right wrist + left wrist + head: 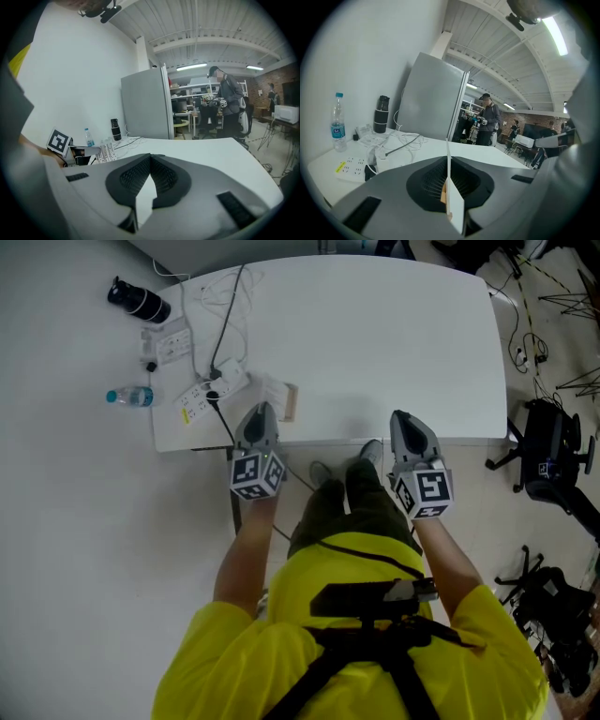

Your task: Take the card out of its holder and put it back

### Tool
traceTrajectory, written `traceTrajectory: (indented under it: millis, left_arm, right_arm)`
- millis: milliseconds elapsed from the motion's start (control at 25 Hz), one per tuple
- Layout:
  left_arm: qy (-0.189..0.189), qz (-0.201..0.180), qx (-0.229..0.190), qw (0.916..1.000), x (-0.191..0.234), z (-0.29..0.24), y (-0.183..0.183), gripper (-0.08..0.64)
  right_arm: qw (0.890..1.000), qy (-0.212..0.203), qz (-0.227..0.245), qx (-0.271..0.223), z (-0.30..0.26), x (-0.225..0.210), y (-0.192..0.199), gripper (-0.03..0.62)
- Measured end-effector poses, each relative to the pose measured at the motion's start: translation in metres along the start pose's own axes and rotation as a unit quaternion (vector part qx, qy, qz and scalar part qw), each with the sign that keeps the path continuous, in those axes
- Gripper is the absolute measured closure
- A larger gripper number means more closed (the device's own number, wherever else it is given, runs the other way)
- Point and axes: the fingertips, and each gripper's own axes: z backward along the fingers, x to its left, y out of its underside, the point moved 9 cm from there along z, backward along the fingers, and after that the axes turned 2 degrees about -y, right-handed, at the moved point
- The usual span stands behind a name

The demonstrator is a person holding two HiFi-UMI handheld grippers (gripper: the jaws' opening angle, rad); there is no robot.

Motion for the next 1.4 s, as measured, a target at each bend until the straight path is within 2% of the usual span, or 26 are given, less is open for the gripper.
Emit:
traceTrajectory:
  millis: [240, 480, 960, 1160, 1400]
  left_arm:
    - [0.002, -0.020, 0.004, 0.9998, -0.002, -0.005, -0.001, 0.552]
    - [0.006, -0.025, -0.012, 0.9996, -0.003, -0.006, 0.002, 0.554]
    - [-0.002, -0.009, -0.050, 0.9987, -0.005, 0.001, 0.010, 0.554]
    - [-0.011, -0.012, -0.051, 0.9986, -0.004, 0.000, 0.016, 0.554]
    - [-0.004, -0.014, -0.055, 0.9984, -0.003, -0.001, 0.024, 0.552]
  right_arm:
    - [1.000, -0.002, 0.000, 0.002, -0.002, -0.002, -0.003, 0.588]
    - [1.000, -0.005, 0.000, 0.008, -0.006, -0.003, -0.001, 0.586]
    - [1.000, -0.004, -0.002, 0.009, -0.014, -0.002, 0.000, 0.588]
    - [1.000, -0.009, -0.002, 0.011, -0.016, -0.003, 0.000, 0.588]
    - [1.000, -0.009, -0.007, 0.011, -0.021, -0.004, 0.005, 0.588]
